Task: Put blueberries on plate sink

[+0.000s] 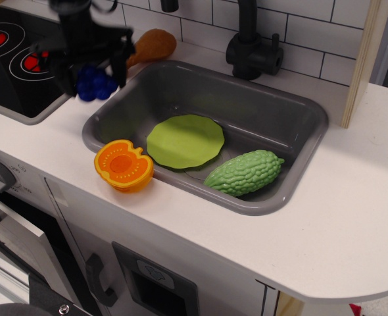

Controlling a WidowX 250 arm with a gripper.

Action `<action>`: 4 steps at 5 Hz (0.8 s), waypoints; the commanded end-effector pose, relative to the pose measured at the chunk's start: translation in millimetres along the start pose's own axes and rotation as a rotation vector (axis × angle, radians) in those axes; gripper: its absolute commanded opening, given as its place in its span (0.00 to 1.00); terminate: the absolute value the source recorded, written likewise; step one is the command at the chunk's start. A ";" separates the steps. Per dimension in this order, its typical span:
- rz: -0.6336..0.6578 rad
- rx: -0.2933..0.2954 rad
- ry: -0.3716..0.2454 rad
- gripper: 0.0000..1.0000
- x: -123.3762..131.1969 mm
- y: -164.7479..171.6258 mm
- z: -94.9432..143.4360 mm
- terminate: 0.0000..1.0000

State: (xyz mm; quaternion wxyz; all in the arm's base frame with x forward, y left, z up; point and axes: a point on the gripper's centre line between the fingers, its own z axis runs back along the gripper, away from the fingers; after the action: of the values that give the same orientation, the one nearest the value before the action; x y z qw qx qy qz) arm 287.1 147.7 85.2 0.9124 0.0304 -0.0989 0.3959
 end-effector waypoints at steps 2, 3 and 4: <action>0.074 -0.061 -0.091 0.00 -22.0 -77.1 2.9 0.00; 0.043 -0.048 -0.122 0.00 -32.7 -88.1 -21.6 0.00; 0.044 -0.017 -0.157 0.00 -35.5 -95.2 -46.3 0.00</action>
State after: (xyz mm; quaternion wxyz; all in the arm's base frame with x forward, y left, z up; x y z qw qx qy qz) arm 337.5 60.6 20.3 0.8954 0.0587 -0.1551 0.4131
